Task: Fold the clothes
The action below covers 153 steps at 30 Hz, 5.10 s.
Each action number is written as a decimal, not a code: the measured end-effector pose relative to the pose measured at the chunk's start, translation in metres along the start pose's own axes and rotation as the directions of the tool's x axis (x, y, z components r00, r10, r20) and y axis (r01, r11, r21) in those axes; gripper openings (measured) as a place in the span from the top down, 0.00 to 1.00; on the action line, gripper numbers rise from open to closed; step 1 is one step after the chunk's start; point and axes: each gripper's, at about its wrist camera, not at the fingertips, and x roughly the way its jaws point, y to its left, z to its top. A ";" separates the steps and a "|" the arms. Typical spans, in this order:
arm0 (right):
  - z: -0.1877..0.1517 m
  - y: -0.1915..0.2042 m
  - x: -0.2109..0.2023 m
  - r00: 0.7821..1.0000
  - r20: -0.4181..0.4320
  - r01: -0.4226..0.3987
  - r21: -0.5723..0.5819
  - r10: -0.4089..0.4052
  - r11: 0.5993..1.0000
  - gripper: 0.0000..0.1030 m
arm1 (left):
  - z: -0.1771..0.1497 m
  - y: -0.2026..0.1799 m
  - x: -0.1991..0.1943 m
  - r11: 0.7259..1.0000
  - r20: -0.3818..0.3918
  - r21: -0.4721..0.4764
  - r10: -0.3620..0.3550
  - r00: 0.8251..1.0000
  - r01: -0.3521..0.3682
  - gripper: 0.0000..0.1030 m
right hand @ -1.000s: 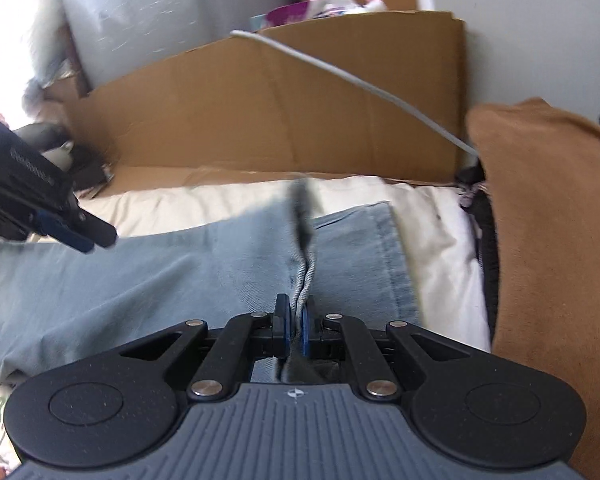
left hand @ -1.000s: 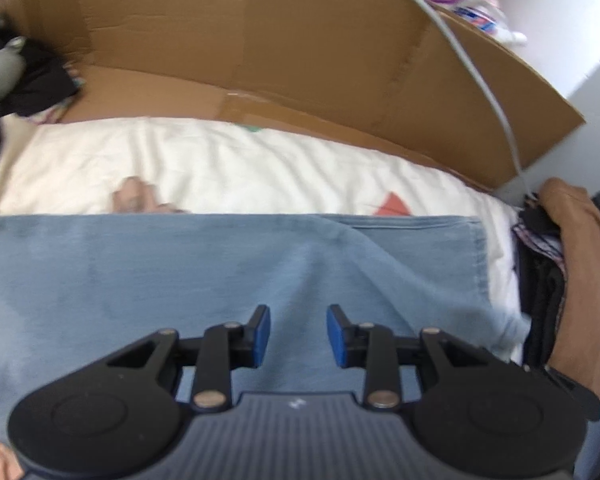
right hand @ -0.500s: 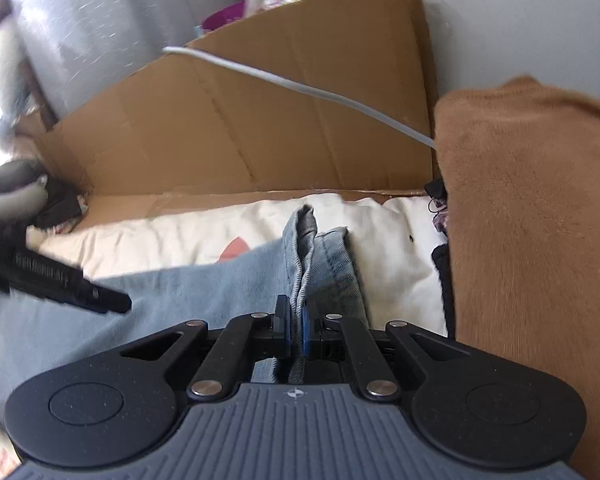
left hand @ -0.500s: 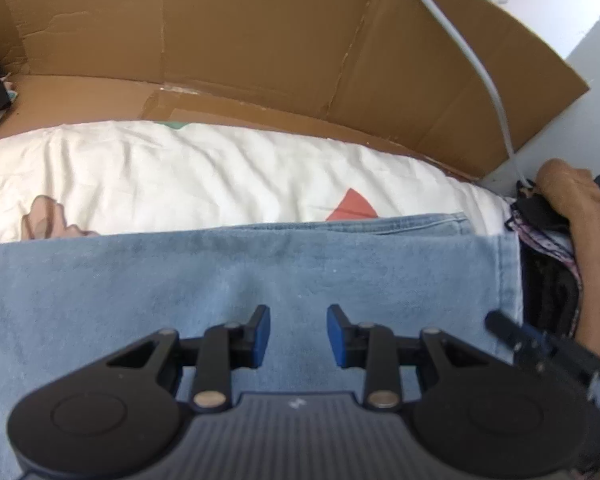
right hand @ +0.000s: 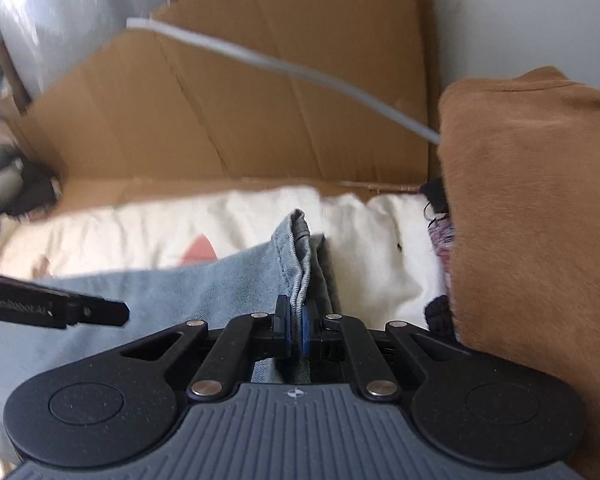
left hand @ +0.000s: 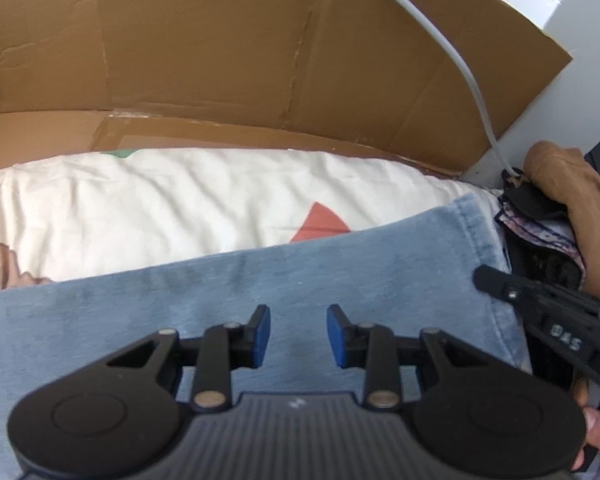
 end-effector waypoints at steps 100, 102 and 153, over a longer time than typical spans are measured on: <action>-0.154 -0.017 -0.147 0.994 0.084 -0.086 0.248 0.067 0.965 0.53 | -0.106 -0.123 -0.003 0.875 0.173 0.482 -0.059 0.983 -0.033 0.24; -0.151 -0.014 -0.144 0.994 0.088 -0.090 0.243 0.070 0.966 0.53 | -0.103 -0.119 -0.009 0.876 0.194 0.481 -0.079 0.978 -0.025 0.31; -0.131 0.015 -0.078 0.996 0.016 0.082 0.077 -0.083 0.994 0.53 | -0.066 -0.114 -0.012 0.853 0.028 0.465 -0.283 0.959 0.238 0.95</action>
